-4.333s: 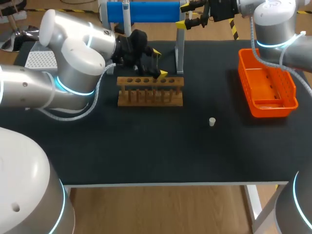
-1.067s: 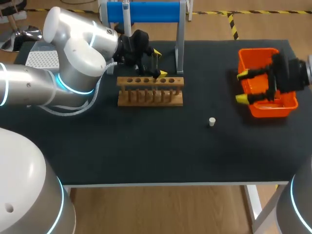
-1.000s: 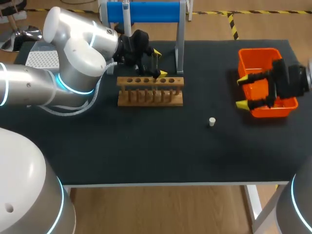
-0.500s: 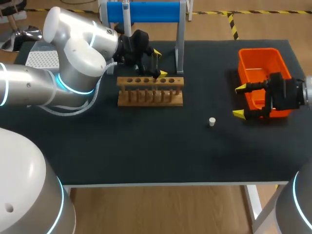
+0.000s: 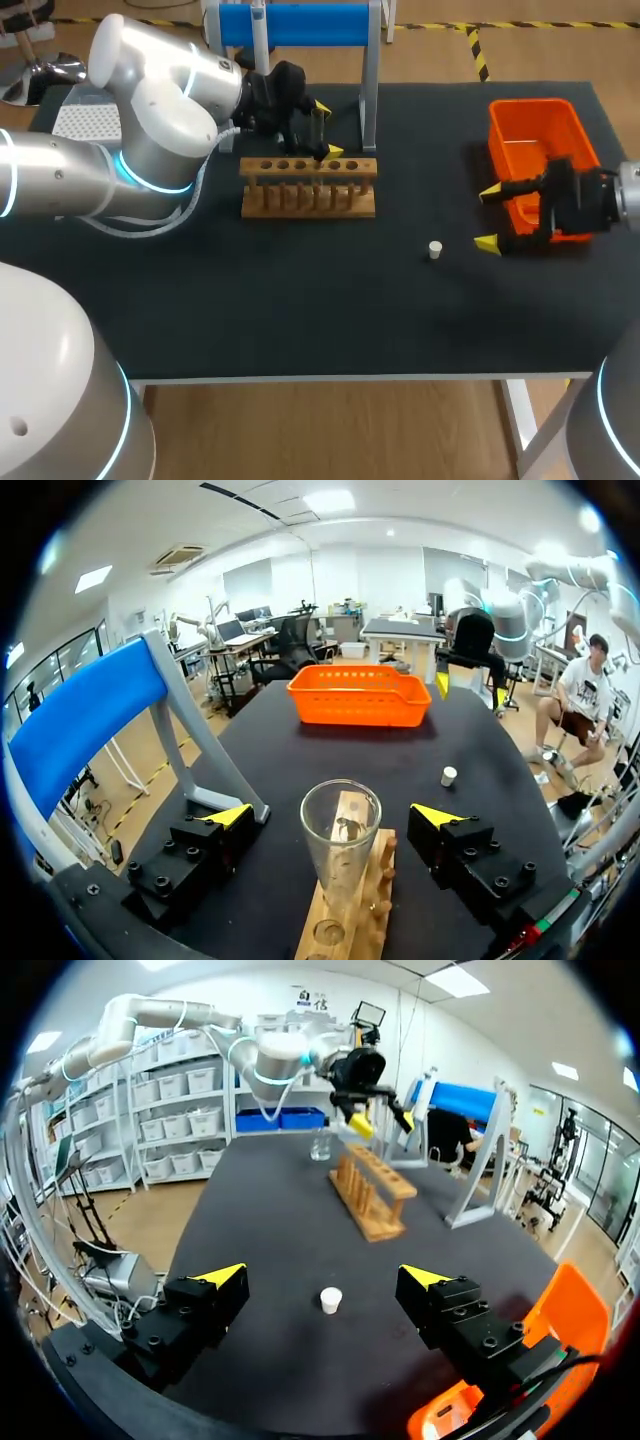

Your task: Invert the test tube, pick up the pipette, mount the tip to pipette, aspirate from beaker and dispense into the tube, eject the tip, return the pipette, and cap with the stopper.

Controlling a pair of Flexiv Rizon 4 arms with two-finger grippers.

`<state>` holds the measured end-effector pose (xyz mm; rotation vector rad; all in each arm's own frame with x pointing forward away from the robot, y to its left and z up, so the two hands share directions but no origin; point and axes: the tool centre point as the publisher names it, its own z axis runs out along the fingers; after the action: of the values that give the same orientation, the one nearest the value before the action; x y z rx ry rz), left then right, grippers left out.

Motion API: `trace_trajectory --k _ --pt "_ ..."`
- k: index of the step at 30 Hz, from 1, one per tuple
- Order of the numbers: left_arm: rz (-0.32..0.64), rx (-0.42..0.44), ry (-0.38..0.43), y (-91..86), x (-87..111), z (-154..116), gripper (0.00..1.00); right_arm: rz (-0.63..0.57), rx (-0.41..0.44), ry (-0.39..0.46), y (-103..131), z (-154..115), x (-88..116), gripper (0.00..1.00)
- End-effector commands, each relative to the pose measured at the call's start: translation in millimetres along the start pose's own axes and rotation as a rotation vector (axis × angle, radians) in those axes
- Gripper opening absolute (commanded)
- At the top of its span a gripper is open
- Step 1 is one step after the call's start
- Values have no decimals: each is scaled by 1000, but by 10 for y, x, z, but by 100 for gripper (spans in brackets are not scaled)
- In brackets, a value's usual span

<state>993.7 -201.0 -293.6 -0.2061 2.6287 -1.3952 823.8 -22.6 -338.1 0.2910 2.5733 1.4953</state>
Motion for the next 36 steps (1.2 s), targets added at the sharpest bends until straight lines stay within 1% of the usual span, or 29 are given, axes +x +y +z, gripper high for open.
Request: trace_trajectory --k 1,11,19,26,31,34,36 --pt "0 -2 3 -2 -5 -9 100 12 18 -3 -116 162 -10 100" --pt "0 -2 3 -2 -5 -9 100 43 83 -47 -270 327 -33 100" --pt "0 -2 3 -2 -5 -9 100 65 134 -87 -289 450 31 100" --pt "0 -2 3 -2 -5 -9 100 61 158 -101 -294 557 84 100" --pt "0 -2 3 -2 -5 -9 100 67 169 -115 -307 620 68 100" --pt "0 -2 3 -2 -5 -9 100 73 174 -127 -322 641 48 99" --pt "0 -2 3 -2 -5 -9 100 76 177 -128 -336 655 44 96"
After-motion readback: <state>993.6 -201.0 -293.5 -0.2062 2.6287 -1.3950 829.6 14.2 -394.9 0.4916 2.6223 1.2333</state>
